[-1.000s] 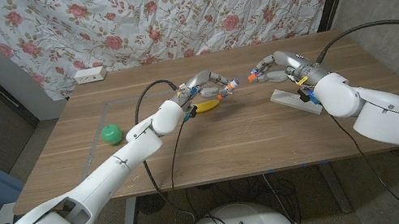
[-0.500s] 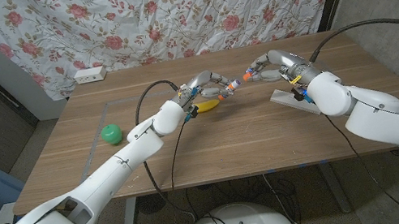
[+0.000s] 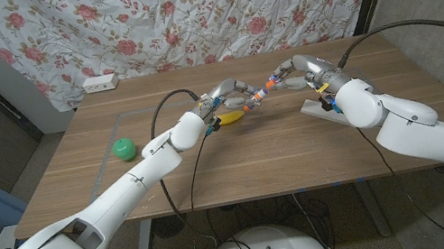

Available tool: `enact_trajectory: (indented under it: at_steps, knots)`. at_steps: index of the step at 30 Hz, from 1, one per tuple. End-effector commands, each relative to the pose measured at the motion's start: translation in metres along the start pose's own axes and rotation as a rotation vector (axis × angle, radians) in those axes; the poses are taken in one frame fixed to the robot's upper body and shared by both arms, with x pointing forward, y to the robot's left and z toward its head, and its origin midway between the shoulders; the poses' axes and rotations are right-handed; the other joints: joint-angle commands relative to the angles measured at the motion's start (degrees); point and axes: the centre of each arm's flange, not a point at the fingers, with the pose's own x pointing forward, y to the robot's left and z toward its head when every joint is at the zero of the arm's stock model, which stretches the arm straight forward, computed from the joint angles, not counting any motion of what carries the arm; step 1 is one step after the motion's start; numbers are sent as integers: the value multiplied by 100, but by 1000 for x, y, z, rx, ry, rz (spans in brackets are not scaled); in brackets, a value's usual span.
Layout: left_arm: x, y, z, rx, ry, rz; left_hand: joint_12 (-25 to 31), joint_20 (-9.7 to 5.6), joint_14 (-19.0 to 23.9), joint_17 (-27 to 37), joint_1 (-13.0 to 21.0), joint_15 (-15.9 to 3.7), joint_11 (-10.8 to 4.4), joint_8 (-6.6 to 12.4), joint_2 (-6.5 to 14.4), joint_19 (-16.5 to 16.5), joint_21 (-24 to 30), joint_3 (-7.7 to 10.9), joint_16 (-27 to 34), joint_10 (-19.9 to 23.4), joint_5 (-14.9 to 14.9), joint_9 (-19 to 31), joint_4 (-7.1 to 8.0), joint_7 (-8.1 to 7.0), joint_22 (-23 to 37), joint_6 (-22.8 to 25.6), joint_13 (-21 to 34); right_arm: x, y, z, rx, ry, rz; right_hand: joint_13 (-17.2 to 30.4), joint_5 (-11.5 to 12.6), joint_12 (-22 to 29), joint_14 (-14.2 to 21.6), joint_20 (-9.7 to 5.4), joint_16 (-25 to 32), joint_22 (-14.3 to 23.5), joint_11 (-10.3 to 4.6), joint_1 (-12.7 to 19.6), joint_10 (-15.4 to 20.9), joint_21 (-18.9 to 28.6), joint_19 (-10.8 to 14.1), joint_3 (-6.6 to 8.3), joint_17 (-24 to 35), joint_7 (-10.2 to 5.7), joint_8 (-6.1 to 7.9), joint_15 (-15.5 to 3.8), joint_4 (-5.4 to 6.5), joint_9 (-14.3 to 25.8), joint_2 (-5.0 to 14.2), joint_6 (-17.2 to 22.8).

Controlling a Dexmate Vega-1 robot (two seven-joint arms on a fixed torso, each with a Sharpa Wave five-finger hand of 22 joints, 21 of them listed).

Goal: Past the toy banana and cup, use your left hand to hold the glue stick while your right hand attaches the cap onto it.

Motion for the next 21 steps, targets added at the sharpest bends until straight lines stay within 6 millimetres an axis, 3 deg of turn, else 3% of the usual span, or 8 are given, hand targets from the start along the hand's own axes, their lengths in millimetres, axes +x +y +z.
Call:
enact_trajectory:
  at_steps: [1,21]
  knots:
    - [-1,-1,0,1,-3,2,23,-82,21,12,-40,-742,-125,38,318,25,46,18,13,121,22,51,35,150,12,322,20,4,4,4,-21,4,5,25,-13,-14,11,36,34,9,-2,-61,3,-17,-9,-28,26,-5,-21,-745,-7,33,8,8]
    - [2,0,1,1,-11,4,24,-74,18,12,-49,-753,-126,37,326,25,46,17,11,119,24,51,37,152,12,321,21,5,7,4,-38,6,19,27,-10,-11,22,37,43,9,-2,-81,4,-14,-9,-57,26,-6,-51,-747,-20,31,20,24]
